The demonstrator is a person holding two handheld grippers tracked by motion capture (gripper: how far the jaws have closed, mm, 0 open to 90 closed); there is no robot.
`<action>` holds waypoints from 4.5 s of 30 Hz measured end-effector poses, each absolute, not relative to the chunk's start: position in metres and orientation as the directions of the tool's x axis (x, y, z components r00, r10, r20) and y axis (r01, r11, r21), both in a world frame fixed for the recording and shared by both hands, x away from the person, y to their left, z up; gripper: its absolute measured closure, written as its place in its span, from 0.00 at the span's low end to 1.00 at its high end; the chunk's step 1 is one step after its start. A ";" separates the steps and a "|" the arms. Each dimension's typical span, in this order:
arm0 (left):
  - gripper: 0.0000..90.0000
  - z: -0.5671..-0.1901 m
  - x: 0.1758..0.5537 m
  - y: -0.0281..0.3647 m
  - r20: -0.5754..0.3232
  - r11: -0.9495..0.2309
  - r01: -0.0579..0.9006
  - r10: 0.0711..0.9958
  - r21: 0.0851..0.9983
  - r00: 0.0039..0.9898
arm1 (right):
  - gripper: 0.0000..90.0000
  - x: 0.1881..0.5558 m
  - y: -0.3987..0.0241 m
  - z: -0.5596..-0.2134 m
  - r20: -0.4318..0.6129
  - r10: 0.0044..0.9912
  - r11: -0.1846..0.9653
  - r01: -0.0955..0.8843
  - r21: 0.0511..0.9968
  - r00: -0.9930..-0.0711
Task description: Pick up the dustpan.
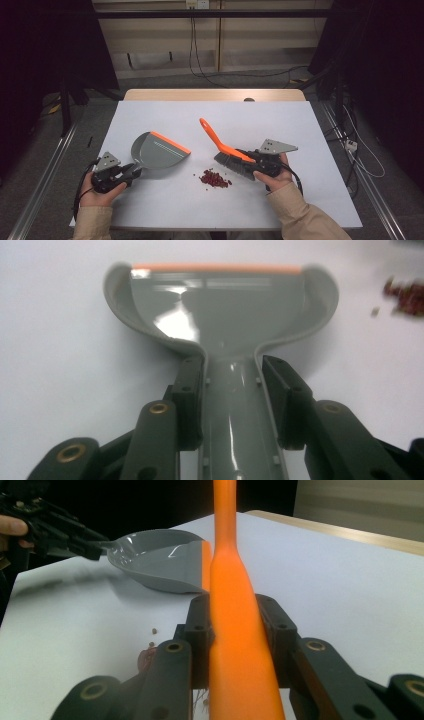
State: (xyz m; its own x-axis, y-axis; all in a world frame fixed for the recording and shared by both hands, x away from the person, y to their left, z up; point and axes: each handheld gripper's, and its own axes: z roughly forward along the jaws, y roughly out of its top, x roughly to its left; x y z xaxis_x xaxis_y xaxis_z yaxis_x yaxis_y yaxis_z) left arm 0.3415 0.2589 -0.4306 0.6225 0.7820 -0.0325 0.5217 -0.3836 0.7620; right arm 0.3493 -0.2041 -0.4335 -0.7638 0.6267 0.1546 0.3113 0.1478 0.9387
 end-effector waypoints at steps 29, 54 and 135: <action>0.70 -0.421 0.347 0.242 0.016 -0.528 0.514 0.708 0.676 0.706 | 0.79 0.350 -0.205 -0.435 0.144 0.670 0.135 0.311 0.941 -0.728; 0.70 -0.410 0.312 0.254 -0.010 -0.634 0.392 0.518 0.667 0.855 | 0.79 0.352 -0.197 -0.439 0.055 0.764 0.171 0.284 0.943 -0.643; 0.69 -0.422 0.299 0.216 -0.136 -0.688 0.352 0.349 0.635 0.927 | 0.77 0.306 -0.130 -0.452 0.089 0.839 0.158 0.397 0.904 -0.537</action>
State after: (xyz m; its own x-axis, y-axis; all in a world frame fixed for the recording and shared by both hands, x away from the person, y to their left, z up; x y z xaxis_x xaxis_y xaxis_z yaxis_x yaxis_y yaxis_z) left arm 0.2986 0.2164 -0.4219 0.9273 0.3487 -0.1360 0.3517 -0.6879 0.6349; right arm 0.3055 -0.1297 -0.4521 -0.5374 0.8386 0.0892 0.3965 0.1579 0.9044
